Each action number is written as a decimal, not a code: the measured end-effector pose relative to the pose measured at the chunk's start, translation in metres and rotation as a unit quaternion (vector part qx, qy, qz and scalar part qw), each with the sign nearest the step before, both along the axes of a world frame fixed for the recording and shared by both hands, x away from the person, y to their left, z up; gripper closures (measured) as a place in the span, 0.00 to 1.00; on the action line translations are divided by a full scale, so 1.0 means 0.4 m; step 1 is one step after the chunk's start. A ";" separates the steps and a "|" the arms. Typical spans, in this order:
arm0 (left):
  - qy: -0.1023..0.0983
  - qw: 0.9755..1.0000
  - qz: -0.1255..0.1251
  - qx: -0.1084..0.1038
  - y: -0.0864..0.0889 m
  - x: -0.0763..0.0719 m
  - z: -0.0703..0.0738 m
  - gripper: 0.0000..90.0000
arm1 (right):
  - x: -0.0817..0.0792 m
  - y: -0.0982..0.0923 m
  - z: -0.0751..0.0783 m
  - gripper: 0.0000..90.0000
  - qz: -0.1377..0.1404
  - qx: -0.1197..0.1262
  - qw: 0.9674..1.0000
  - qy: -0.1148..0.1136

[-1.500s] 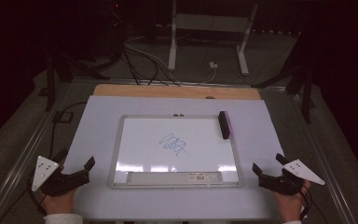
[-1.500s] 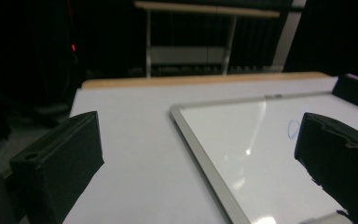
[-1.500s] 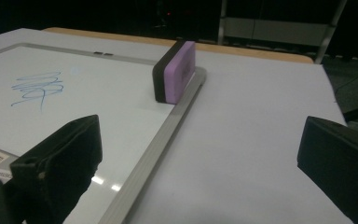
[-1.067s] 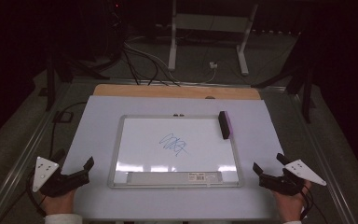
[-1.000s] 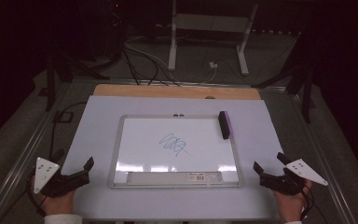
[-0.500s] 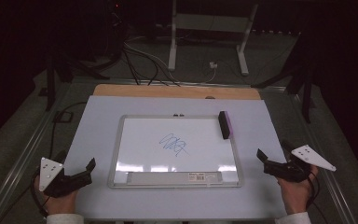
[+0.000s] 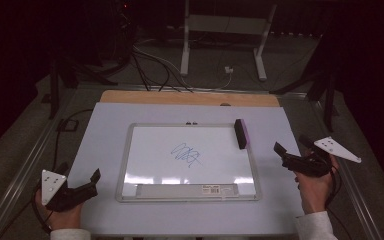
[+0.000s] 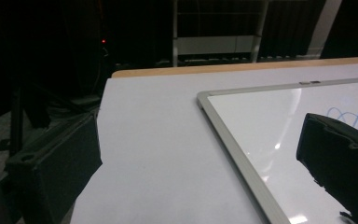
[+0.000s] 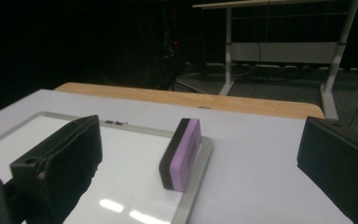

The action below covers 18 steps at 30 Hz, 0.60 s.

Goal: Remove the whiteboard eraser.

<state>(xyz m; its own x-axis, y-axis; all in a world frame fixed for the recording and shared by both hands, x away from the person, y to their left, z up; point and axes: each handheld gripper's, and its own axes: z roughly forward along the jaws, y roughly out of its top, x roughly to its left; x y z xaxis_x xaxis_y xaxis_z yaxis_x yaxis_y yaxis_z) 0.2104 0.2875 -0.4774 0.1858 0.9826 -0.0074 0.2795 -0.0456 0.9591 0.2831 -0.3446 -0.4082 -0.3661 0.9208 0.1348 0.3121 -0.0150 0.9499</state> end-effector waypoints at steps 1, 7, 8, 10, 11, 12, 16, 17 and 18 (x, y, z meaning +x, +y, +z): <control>0.001 1.000 0.002 0.000 0.001 0.000 -0.002 0.01 | 0.010 0.006 -0.003 0.00 0.004 0.000 1.000 0.005; 0.003 1.000 0.007 0.007 0.000 0.002 -0.007 0.01 | 0.036 0.021 -0.023 0.00 0.011 -0.004 1.000 0.021; 0.003 1.000 0.007 0.008 0.000 0.001 -0.007 0.01 | 0.044 0.026 -0.033 0.00 0.012 0.001 1.000 0.025; 0.004 1.000 0.008 0.009 -0.001 0.001 -0.007 0.01 | 0.056 0.034 -0.043 0.00 0.013 0.003 0.999 0.031; 0.003 1.000 0.008 0.010 -0.002 0.001 -0.006 0.01 | 0.056 0.034 -0.043 0.00 0.013 0.003 0.999 0.031; 0.003 1.000 0.008 0.011 -0.002 0.000 -0.006 0.01 | 0.063 0.038 -0.047 0.00 0.014 0.000 0.999 0.033; 0.001 1.000 0.011 0.013 -0.003 -0.001 -0.006 0.01 | 0.098 0.061 -0.061 0.00 0.018 -0.010 0.999 0.042; 0.001 1.000 0.012 0.013 -0.002 -0.001 -0.005 0.01 | 0.098 0.061 -0.061 0.00 0.018 -0.010 0.999 0.042; 0.001 1.000 0.013 0.013 -0.001 -0.002 -0.005 0.01 | 0.111 0.069 -0.065 0.00 0.018 -0.013 0.999 0.045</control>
